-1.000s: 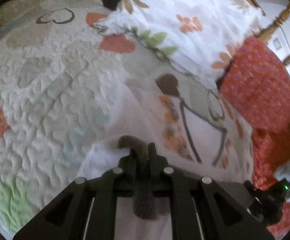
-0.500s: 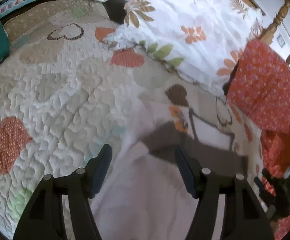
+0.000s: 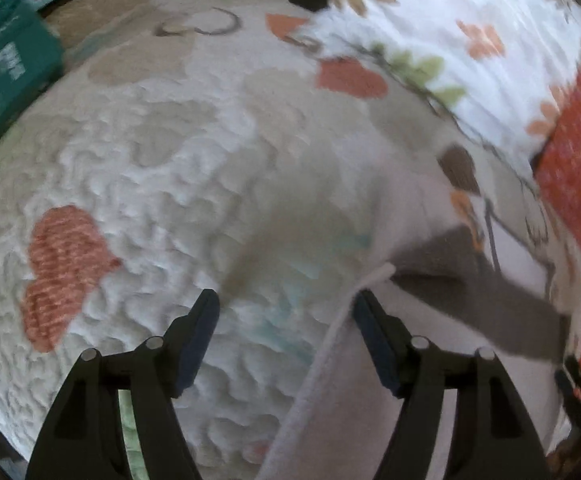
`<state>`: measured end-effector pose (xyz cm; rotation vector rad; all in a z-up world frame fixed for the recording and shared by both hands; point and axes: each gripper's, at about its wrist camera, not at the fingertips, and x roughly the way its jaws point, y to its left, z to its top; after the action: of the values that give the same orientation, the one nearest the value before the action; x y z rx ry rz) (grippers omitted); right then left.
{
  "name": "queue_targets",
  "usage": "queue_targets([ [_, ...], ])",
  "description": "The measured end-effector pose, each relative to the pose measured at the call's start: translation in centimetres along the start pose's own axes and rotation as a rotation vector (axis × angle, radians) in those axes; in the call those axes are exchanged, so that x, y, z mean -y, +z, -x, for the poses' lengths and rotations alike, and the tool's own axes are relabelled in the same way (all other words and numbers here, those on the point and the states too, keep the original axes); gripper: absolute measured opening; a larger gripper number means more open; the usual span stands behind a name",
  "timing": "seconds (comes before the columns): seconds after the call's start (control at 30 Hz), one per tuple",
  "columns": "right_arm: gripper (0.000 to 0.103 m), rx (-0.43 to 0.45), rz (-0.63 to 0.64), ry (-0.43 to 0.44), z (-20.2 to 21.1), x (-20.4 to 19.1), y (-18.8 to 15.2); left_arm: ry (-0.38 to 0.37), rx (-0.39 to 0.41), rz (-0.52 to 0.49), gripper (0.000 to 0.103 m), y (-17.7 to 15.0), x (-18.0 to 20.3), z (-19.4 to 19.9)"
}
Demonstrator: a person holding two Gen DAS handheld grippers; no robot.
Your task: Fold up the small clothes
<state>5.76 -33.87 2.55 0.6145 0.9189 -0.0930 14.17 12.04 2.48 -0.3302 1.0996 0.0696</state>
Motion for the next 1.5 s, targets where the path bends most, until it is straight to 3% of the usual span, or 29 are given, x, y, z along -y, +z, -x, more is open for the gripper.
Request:
queue_targets([
  [0.13,0.063,0.043,0.008,-0.011,1.7,-0.3,-0.3,0.023,0.038,-0.008,0.069,-0.2,-0.5,1.6],
  [0.27,0.063,0.052,0.133,0.026,2.8,-3.9,-2.5,0.018,0.037,-0.004,0.069,-0.9,-1.8,3.2],
  [0.33,0.057,0.034,0.184,0.075,2.9,-5.9,-4.1,-0.008,0.037,0.023,0.069,-0.9,-2.7,4.1],
  [0.43,0.049,-0.036,0.315,0.139,1.3,-11.3,-6.6,-0.047,0.053,0.058,0.07,-0.3,-3.7,5.7],
  [0.57,0.049,-0.143,0.493,0.163,-3.7,-19.7,-9.3,-0.034,0.104,0.064,0.071,0.4,-4.6,7.4],
  [0.67,0.049,-0.195,0.587,0.093,-8.9,-24.9,-10.1,-0.023,0.114,0.064,0.071,0.7,-5.2,7.6],
  [0.8,0.052,-0.164,0.701,-0.052,-14.3,-30.9,-9.1,-0.027,0.11,0.066,0.071,0.9,-5.9,7.8],
  [0.97,0.056,-0.171,0.704,-0.117,-16.4,-33.3,-6.7,-0.021,0.115,0.042,0.071,0.9,-5.7,7.9],
  [1.1,0.056,-0.114,0.643,-0.072,-11.3,-31.0,-4.8,-0.021,0.115,-0.001,0.071,0.1,-4.9,8.2],
  [1.23,0.057,-0.111,0.565,-0.06,-5.7,-24.2,-4.2,-0.03,0.113,-0.054,0.071,-1.6,-3.6,8.6],
  [1.4,0.057,-0.095,0.361,-0.171,0.5,-9.3,-4.9,-0.065,0.117,-0.125,0.071,-4.6,-1.1,9.7],
  [1.5,0.057,-0.064,0.169,-0.226,3.5,-0.3,-4.7,-0.086,0.126,-0.176,0.072,-6.6,1.1,10.5],
])
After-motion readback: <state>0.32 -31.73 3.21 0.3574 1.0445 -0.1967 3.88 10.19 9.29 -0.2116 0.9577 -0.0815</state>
